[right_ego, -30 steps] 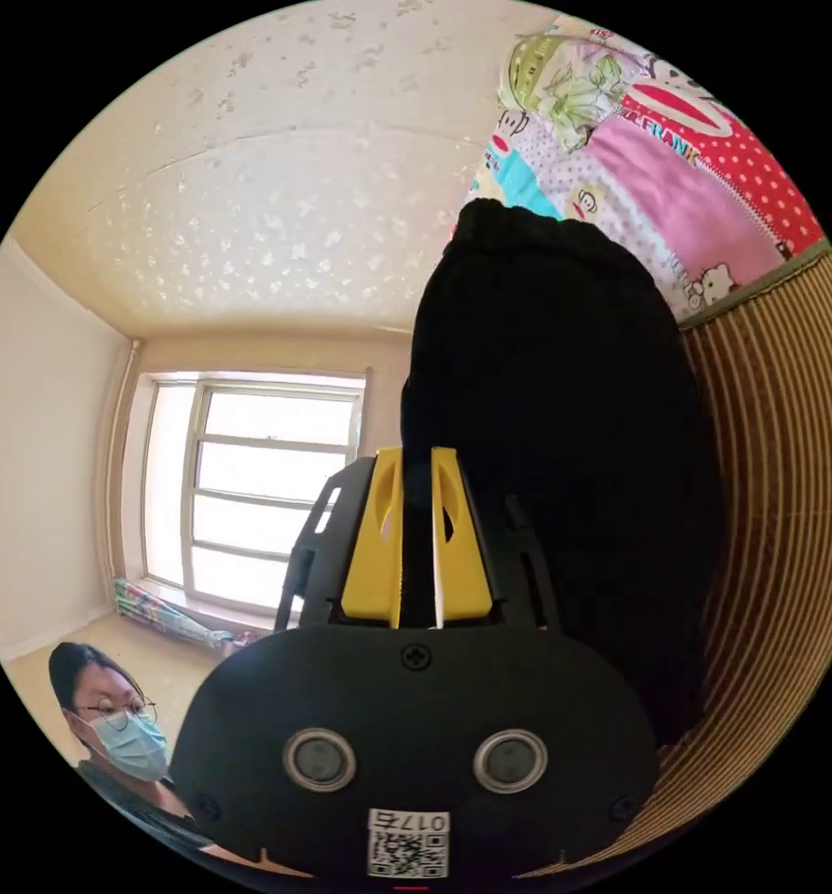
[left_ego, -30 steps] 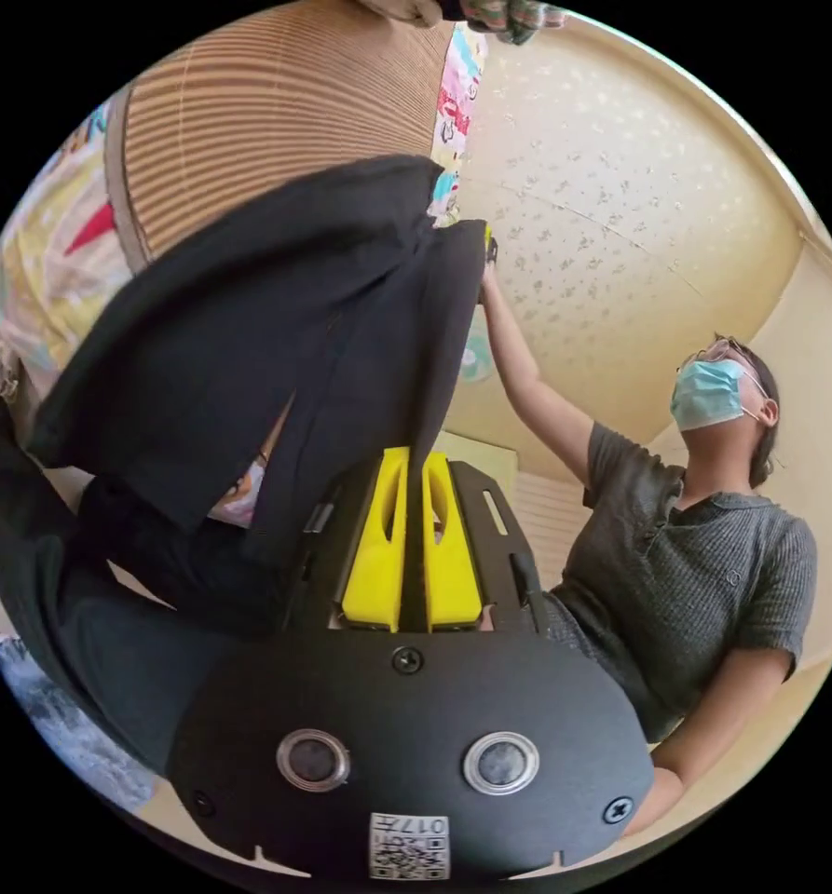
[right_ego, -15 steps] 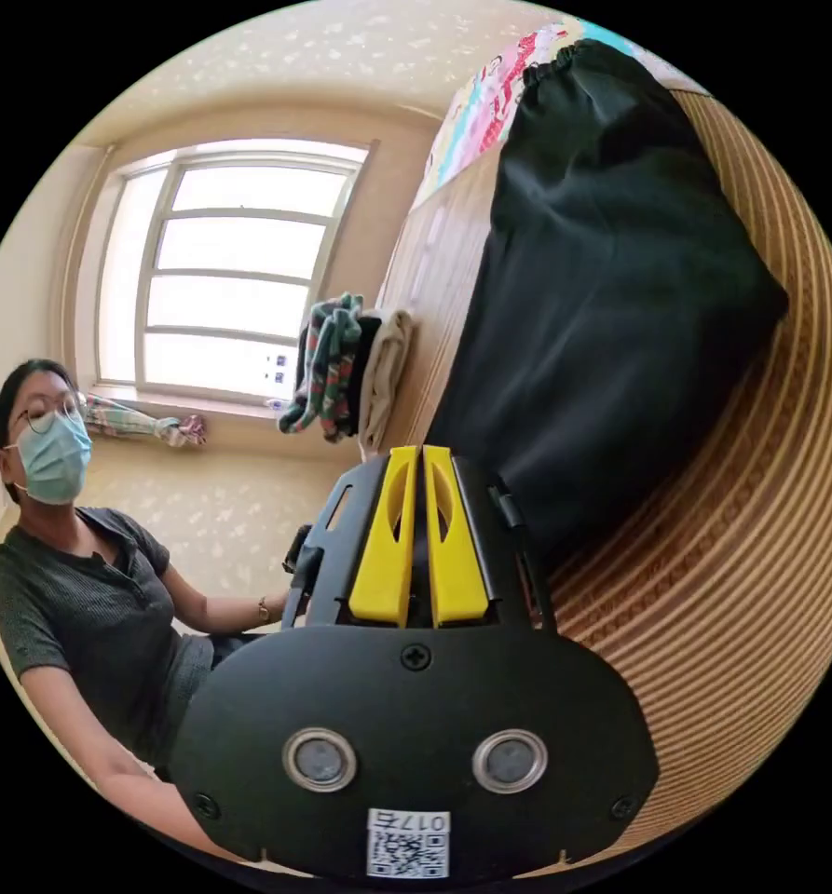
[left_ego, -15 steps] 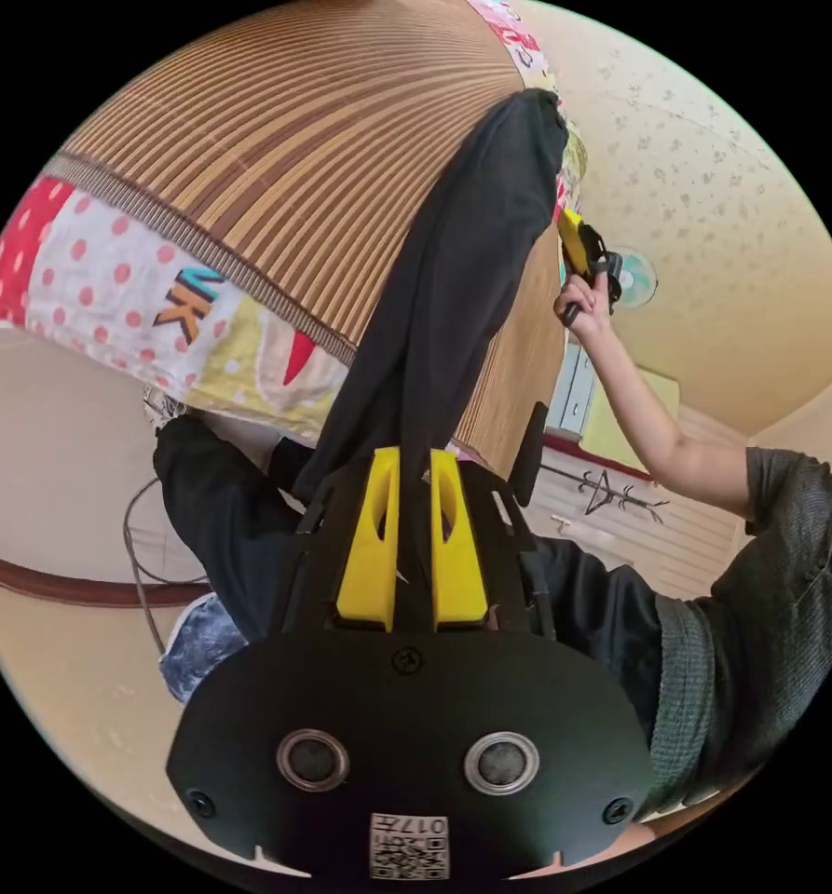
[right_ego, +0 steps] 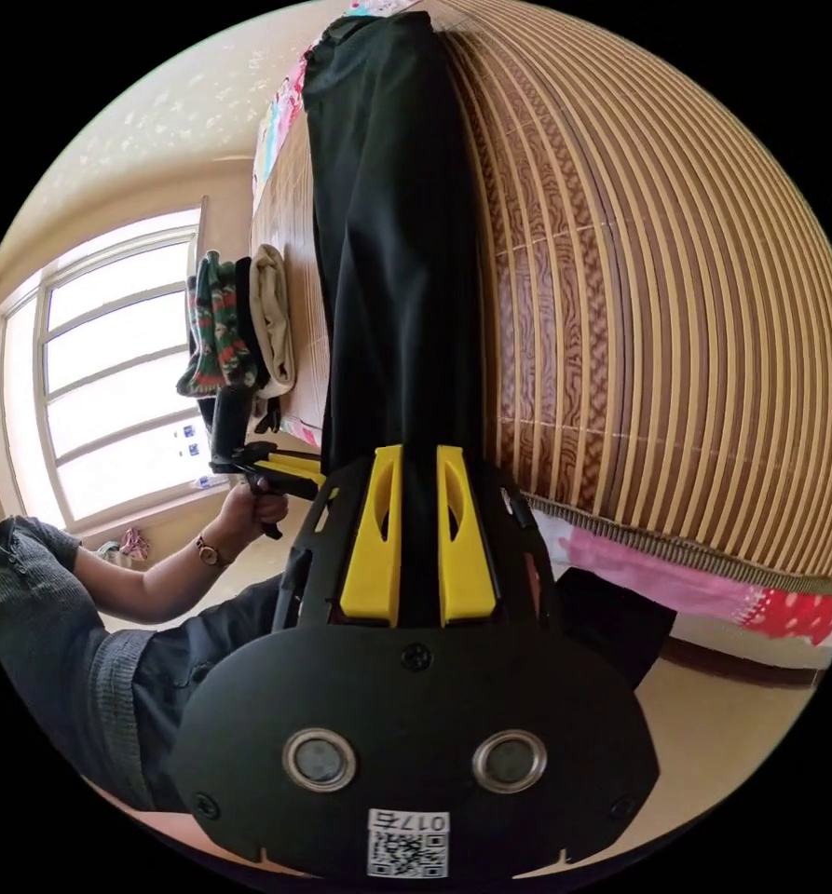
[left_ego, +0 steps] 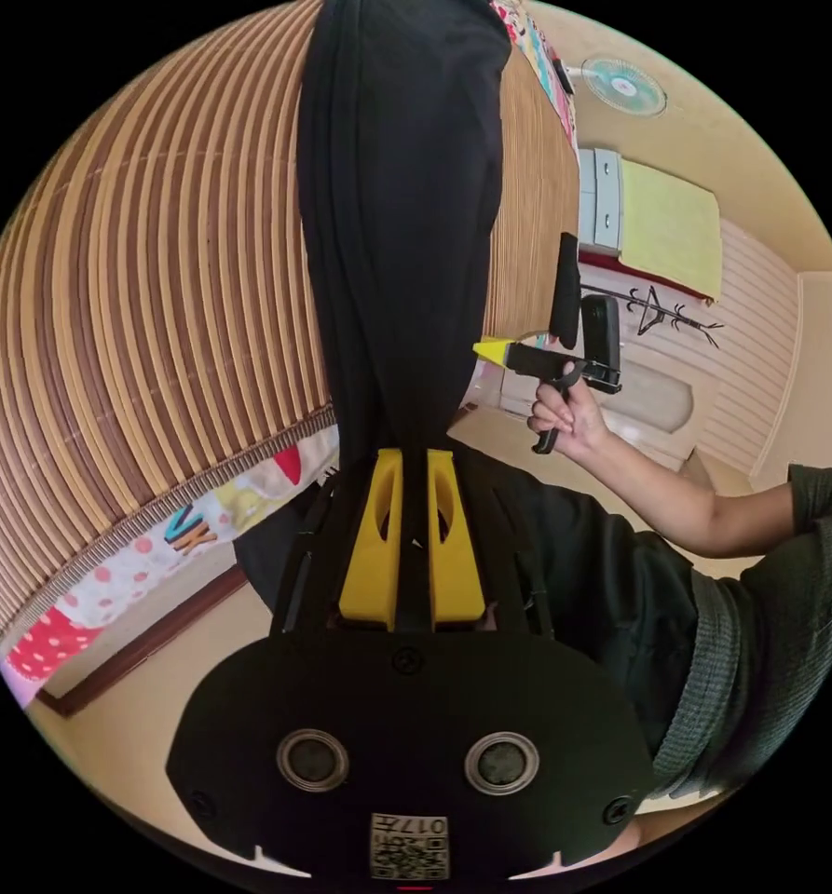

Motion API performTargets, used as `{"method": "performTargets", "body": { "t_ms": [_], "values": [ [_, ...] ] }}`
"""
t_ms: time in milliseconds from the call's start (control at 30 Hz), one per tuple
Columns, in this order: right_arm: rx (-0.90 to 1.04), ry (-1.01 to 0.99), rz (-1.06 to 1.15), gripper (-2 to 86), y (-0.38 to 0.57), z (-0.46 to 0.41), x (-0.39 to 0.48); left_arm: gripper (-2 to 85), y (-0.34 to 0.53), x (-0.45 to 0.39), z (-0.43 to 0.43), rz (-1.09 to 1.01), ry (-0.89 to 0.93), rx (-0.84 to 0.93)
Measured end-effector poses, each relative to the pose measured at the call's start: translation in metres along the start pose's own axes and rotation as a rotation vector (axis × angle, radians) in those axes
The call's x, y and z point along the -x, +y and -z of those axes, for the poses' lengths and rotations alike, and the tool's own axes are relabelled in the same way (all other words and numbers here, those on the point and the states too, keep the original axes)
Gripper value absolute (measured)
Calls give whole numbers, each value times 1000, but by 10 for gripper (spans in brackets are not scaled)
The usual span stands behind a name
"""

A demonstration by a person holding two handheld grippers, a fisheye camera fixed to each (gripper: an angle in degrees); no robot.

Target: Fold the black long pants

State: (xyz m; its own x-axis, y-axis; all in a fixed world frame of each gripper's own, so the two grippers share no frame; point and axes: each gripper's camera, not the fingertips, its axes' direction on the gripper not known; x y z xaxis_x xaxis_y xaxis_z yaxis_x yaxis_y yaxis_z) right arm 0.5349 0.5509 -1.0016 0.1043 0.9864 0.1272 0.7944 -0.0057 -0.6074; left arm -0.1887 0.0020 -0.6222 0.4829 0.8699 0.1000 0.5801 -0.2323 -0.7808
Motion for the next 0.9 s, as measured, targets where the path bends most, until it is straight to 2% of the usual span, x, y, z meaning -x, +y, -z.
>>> {"method": "performTargets", "body": {
  "t_ms": [133, 267, 400, 500, 567, 600, 633, 700, 733, 800, 900],
  "values": [
    [-18, -5, -22, 64, 8, -5, -6, 43, -1, -9, -15, -57, -70, 80],
    [152, 158, 85, 66, 4, -14, 4, 32, 3, -22, -26, -77, -127, 118],
    [153, 78, 78, 64, -3, -22, 6, 28, 9, -29, -37, -41, -105, 111],
    [153, 142, 104, 33, -5, -31, 19, 20, 19, -42, -41, -91, -122, 130],
    [144, 131, 161, 24, 5, -14, 38, 16, 30, -57, -36, -160, -79, 132],
    [125, 91, 174, 23, 10, -6, 42, 13, 41, -68, -28, -233, 17, 101],
    [70, -11, 212, 21, 21, 14, 52, 10, 53, -76, -18, -289, 111, 61],
    [-15, -122, 252, 18, 37, 43, 57, 6, 71, -78, -11, -310, 155, 6],
    [-61, -162, 246, 17, 46, 56, 52, 5, 80, -75, -12, -283, 138, -41],
    [-33, -154, 195, 18, 49, 50, 33, 3, 88, -68, -29, -207, 69, -74],
    [47, -55, 70, 25, 39, 8, -5, 0, 92, -51, -84, -36, -116, -19]
  ]
}}
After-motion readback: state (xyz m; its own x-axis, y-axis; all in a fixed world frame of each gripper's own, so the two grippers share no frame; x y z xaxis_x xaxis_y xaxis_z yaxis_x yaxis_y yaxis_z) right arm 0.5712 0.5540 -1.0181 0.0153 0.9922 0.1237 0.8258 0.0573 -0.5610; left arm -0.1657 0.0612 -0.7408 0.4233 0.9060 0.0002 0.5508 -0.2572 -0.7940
